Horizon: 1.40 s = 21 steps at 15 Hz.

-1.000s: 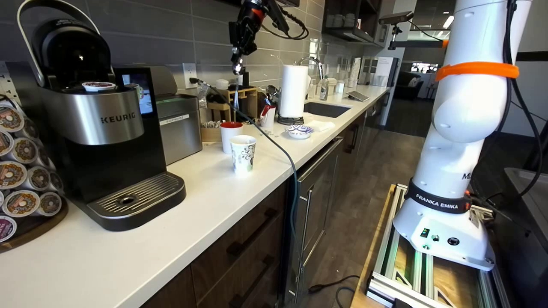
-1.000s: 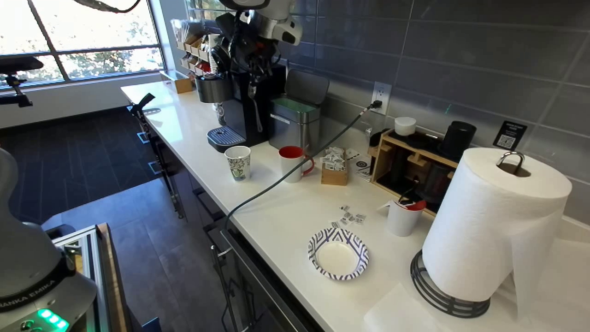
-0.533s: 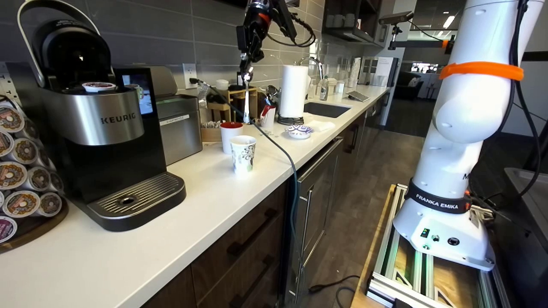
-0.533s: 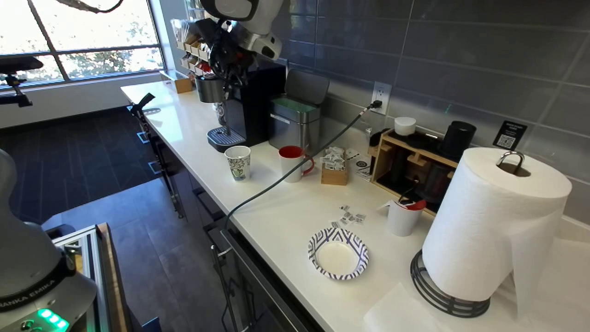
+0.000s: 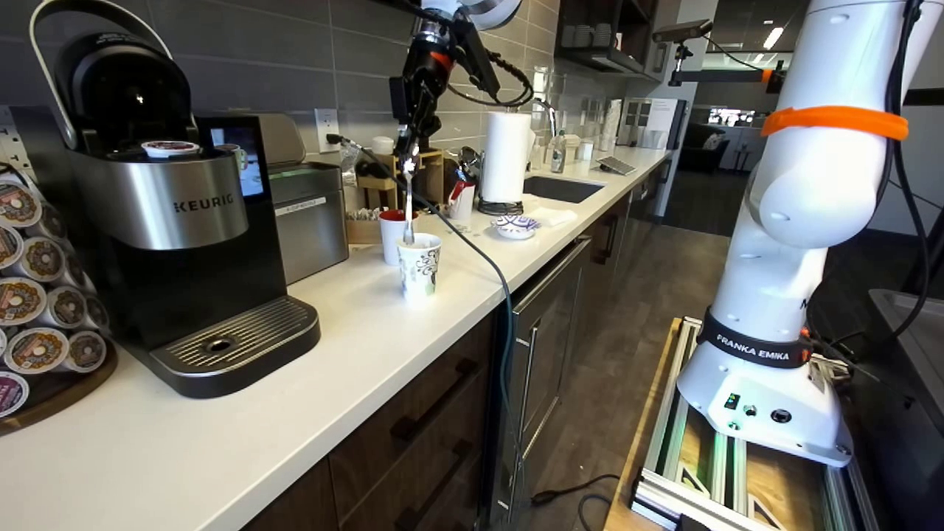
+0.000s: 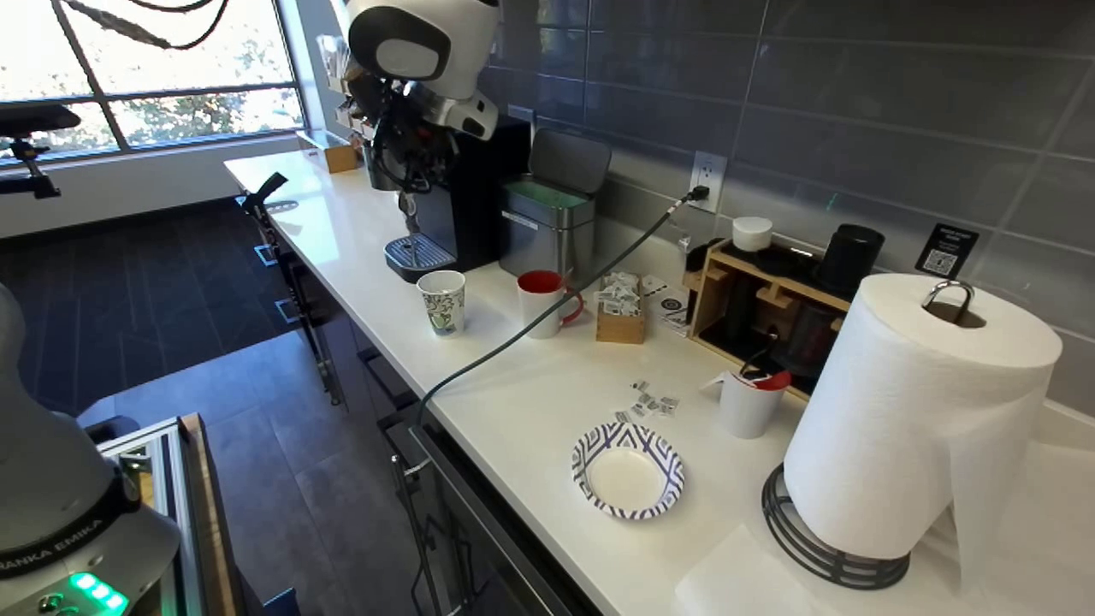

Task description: Remove the silver spoon from the mug on the left and put it in the coffee cup.

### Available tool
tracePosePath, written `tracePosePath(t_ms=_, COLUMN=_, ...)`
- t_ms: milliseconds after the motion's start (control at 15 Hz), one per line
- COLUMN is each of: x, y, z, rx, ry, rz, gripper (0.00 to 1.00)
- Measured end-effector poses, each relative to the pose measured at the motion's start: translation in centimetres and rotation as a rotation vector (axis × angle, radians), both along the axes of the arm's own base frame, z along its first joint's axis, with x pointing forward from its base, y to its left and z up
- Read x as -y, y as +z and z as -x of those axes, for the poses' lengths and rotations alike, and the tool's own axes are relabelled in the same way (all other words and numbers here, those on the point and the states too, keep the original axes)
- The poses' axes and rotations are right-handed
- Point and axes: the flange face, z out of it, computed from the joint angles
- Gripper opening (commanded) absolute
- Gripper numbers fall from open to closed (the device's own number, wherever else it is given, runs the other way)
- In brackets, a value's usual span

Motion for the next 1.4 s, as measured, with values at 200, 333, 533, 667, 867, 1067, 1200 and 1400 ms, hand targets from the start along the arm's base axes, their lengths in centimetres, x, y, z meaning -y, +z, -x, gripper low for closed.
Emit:
tracePosePath(t_ms=200, x=-0.4, y=-1.7, z=-0.1, rx=0.022, ry=-0.030, rz=0.017, gripper=0.01)
tracePosePath(t_ms=333, x=-0.1, y=-2.4, z=-0.3, rx=0.022, ry=-0.046, rz=0.023, gripper=0.01)
tracePosePath(t_ms=533, x=0.4, y=-2.7, z=-0.4, rx=0.012, ry=-0.054, rz=0.020, gripper=0.01)
tracePosePath(t_ms=667, x=0.6, y=-2.5, z=-0.4, rx=0.008, ry=-0.055, rz=0.014, gripper=0.01)
tracePosePath(t_ms=867, x=1.0, y=-2.1, z=-0.5, rx=-0.003, ry=-0.064, rz=-0.012, gripper=0.01)
tracePosePath(t_ms=1067, x=1.6, y=-1.4, z=-0.6, rx=-0.013, ry=-0.078, rz=-0.044, gripper=0.01)
tracePosePath(t_ms=1200, x=2.3, y=-0.9, z=-0.8, rx=-0.009, ry=-0.096, rz=-0.061, gripper=0.01)
tracePosePath(t_ms=1400, x=3.5, y=-0.7, z=-1.0, rx=-0.004, ry=-0.122, rz=-0.064, gripper=0.01)
